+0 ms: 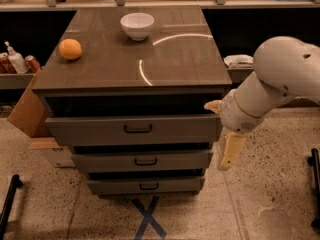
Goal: Open top drawer
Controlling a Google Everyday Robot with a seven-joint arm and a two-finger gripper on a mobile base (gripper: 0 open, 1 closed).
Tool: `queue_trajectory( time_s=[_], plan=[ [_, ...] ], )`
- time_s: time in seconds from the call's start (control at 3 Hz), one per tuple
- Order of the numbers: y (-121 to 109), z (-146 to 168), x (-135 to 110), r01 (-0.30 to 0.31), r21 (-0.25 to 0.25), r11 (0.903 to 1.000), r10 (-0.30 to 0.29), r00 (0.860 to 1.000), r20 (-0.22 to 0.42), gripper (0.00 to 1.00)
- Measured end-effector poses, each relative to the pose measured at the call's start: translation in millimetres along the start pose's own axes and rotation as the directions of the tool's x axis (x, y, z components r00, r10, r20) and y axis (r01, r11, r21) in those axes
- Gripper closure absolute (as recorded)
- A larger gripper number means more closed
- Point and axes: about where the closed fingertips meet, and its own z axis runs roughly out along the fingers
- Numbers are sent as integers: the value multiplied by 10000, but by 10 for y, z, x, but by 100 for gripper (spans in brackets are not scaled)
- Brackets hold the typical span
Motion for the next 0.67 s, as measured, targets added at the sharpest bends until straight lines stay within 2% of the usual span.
queue_trajectory(
  time_s=[0.67],
  plan=[
    [-287, 591, -23, -77, -68, 9999, 80, 9988, 488, 0]
  ],
)
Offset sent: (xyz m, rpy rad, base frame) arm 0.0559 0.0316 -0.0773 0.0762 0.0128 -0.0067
